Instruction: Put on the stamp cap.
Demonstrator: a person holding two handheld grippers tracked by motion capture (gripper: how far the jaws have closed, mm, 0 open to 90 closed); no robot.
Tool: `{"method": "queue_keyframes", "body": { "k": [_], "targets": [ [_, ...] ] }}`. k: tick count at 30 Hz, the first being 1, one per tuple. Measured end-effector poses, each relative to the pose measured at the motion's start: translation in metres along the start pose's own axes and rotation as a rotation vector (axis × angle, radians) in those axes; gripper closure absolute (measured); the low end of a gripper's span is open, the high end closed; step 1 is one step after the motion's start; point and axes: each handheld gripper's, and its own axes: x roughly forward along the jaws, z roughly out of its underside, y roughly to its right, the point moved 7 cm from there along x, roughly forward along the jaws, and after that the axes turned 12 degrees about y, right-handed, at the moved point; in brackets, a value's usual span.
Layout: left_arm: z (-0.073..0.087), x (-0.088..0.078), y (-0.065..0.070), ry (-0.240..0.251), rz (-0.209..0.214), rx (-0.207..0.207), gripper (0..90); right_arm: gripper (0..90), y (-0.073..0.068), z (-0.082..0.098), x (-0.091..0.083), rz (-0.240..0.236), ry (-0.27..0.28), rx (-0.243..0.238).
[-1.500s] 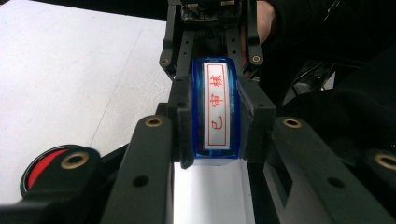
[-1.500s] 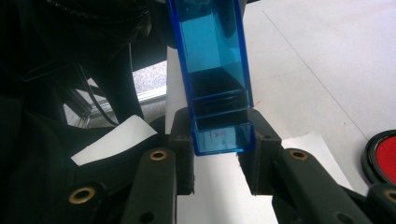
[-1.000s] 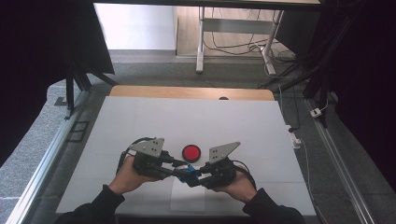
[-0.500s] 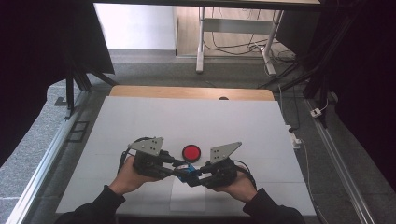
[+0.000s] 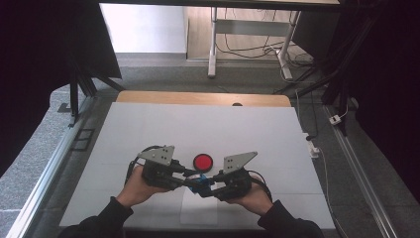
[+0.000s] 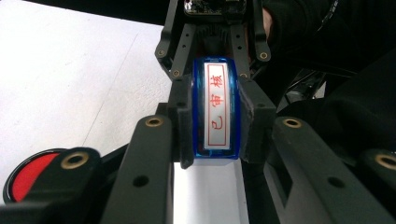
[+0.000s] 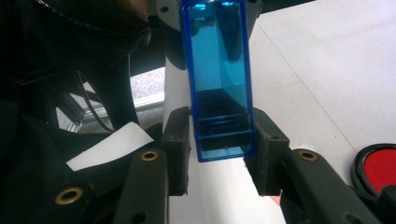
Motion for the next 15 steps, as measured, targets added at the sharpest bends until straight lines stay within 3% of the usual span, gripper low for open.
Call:
{"method": "queue_keyframes", "body": {
  "k": [15],
  "targets": [
    [-0.0041,-0.0073,-0.0019,0.001,-0.039,-0.004,70.2,54.8,0.0037,-0.0003,-0.0031,0.062,-0.001,-0.007]
  ]
}}
